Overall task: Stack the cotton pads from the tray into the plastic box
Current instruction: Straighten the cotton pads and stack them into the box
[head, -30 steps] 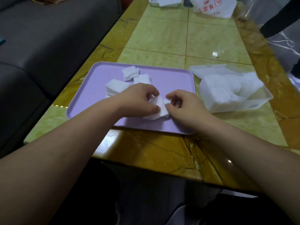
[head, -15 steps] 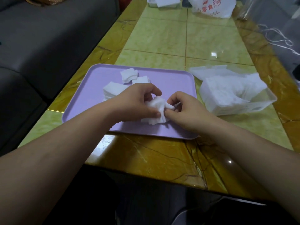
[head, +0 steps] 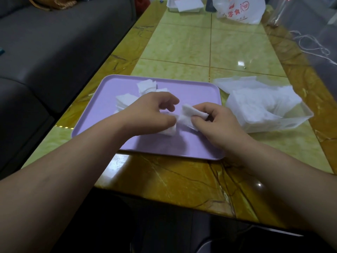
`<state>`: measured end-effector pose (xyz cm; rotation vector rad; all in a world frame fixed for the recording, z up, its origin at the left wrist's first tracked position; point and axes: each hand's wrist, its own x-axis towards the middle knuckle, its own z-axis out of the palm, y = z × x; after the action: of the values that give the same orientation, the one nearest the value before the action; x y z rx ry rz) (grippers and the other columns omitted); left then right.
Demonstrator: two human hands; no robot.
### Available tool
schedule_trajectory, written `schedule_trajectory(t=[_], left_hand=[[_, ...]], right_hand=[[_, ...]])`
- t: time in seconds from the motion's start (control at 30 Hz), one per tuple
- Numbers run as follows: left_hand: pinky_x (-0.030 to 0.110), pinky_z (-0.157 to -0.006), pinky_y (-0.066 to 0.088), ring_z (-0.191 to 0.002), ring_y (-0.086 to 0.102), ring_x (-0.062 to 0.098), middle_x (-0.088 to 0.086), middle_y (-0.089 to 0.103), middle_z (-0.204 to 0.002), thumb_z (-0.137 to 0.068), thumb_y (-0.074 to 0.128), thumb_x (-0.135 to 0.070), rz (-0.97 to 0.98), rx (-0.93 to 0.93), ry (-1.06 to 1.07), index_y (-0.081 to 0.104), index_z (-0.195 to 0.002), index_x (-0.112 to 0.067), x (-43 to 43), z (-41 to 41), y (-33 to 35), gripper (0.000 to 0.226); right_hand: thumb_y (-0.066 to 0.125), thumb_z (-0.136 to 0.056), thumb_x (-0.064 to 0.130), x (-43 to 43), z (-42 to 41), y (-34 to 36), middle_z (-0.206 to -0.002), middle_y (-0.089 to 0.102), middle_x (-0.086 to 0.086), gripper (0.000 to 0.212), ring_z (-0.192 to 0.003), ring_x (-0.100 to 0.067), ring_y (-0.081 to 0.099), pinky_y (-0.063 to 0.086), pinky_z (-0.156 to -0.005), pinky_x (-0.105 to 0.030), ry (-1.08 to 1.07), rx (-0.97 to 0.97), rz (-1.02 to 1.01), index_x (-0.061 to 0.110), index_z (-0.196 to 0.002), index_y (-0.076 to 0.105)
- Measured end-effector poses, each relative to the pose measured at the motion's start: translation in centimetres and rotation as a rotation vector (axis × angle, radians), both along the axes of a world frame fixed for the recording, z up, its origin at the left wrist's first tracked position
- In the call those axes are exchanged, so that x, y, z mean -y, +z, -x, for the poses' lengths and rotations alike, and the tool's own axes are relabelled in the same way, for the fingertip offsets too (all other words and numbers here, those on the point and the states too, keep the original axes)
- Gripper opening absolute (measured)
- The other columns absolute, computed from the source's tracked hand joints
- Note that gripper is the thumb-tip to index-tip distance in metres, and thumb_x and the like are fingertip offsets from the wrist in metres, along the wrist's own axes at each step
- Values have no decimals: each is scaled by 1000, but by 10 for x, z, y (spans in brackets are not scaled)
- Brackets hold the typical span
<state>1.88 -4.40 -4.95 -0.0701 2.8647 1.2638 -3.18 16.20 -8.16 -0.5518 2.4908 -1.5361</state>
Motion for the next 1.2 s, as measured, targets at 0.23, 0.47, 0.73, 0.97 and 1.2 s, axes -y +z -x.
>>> schedule_trajectory(t=[0.23,0.47,0.73,0.97,1.2], left_hand=[[14,-66,45,-69,62,-1,-11,69,-74,-87,77,-23,75,-94,-44,69,-79,-27,-8,6,-11,11],[20,-66,50,-75,66,4,-7,73,-78,-88,75,-25,40,-141,-39,74,-90,-26,-18,8,-12,3],[9,-72,50,-78,65,-5,-9,75,-85,-89,74,-15,11,-120,-54,77,-99,-19,-10,7,-8,11],[23,-79,51,-88,64,5,-14,65,-101,-85,74,-22,257,110,-28,66,-126,-29,12,1,4,43],[17,-58,41,-71,56,2,-12,60,-85,-83,78,-27,265,177,-35,70,-104,-26,8,0,5,23]], right_hand=[[63,-91,8,-3,6,-6,-102,63,-5,40,-87,-9,56,39,-77,-7,104,-462,-177,15,-131,68],[58,-99,21,-2,4,-8,-104,70,-9,38,-96,-20,65,52,-86,-30,126,-442,-181,10,-135,65],[58,-101,24,-1,2,-4,-105,73,-1,26,-96,-19,65,53,-86,-35,93,-307,-218,20,-122,73],[64,-95,20,-2,3,-1,-100,68,13,11,-89,2,58,42,-69,-5,-74,-216,-113,21,-106,67],[69,-93,20,-4,4,-5,-111,68,6,18,-97,-13,63,51,-84,-21,-36,-140,-173,22,-110,72]])
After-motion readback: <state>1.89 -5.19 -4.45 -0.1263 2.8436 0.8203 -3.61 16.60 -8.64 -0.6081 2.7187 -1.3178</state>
